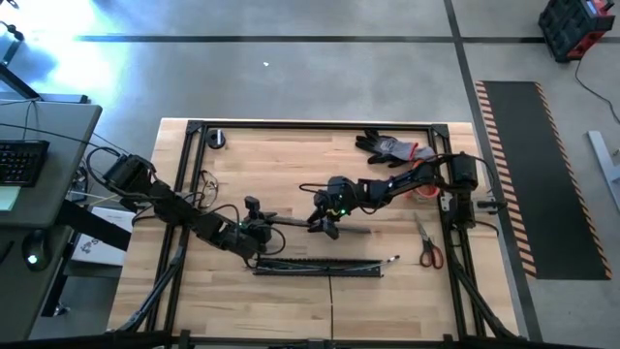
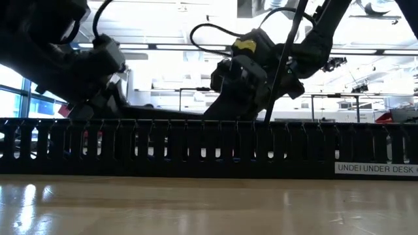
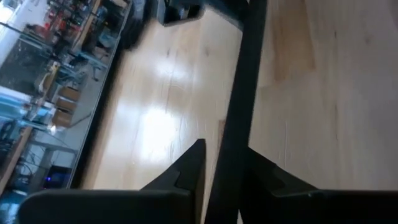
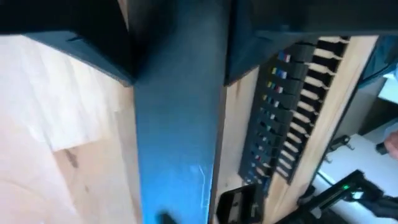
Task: Ziptie cables
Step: Close the black cable duct
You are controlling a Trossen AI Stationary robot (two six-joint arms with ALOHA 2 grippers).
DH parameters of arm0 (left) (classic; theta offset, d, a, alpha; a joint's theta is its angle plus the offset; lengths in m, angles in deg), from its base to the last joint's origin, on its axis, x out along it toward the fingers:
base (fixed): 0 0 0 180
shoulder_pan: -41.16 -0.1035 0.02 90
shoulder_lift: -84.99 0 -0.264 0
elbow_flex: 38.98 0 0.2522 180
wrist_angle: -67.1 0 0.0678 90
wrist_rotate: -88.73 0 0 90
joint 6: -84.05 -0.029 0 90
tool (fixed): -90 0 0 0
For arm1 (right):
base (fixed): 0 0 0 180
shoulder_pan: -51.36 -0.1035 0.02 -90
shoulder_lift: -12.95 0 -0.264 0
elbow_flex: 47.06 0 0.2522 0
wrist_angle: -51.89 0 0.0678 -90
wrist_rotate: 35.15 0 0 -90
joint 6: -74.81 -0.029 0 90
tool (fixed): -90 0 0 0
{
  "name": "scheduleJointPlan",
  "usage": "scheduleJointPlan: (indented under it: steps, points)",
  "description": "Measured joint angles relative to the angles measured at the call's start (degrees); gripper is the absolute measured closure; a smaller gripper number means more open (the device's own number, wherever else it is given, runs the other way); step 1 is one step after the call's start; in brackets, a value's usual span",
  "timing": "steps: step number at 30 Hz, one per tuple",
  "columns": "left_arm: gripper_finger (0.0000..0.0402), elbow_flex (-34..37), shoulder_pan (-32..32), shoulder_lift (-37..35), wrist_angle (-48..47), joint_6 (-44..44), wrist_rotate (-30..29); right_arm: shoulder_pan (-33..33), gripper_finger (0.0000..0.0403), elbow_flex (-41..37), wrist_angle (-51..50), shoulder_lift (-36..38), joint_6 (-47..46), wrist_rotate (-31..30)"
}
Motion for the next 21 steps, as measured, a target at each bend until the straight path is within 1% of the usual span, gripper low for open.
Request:
scheduleJointPlan:
  steps: [1, 4, 6, 11, 12, 14, 16, 18, 20, 21]
  points:
    - [0.0346, 0.1, 0.0, 0.0, -0.6, 0.9, 0.4, 0.0, 0.0233, 0.0, 0.5, 0.0, 0.9, 0.3]
    - [0.0324, 0.0, 0.0, 0.0, -3.6, 2.1, 0.3, -0.1, 0.0283, 0.1, 0.0, 0.2, 1.3, -2.1]
    - [0.0303, 0.0, -0.2, -0.7, -6.8, 4.4, -0.1, -0.2, 0.0312, 0.2, -1.6, 0.2, 2.3, -5.1]
    - [0.0247, -0.2, -0.6, -4.8, -10.5, 9.5, -1.6, -1.2, 0.0385, 1.1, -7.7, 0.1, 7.2, -13.5]
    - [0.0239, -0.2, -0.6, -5.8, -11.0, 9.8, -1.6, -1.4, 0.0394, 1.5, -8.4, 0.2, 8.4, -14.9]
    - [0.0228, -0.2, -0.5, -8.0, -11.3, 10.3, -1.6, -1.9, 0.0397, 2.3, -10.5, 0.3, 9.7, -16.0]
    - [0.0224, -0.2, -0.6, -9.6, -11.2, 10.6, -1.4, -2.4, 0.0398, 3.0, -11.9, 0.3, 10.8, -17.3]
    - [0.0223, -0.2, -0.7, -11.1, -10.9, 11.6, -0.3, -3.0, 0.04, 4.1, -13.4, 0.3, 12.6, -19.9]
    - [0.0222, -0.2, -1.3, -12.1, -10.6, 13.4, 0.5, -3.9, 0.0401, 5.6, -15.5, 0.3, 14.7, -24.4]
    - [0.0222, -0.2, -1.5, -12.6, -10.6, 14.5, 0.9, -4.5, 0.0401, 6.4, -16.8, 0.3, 16.2, -28.0]
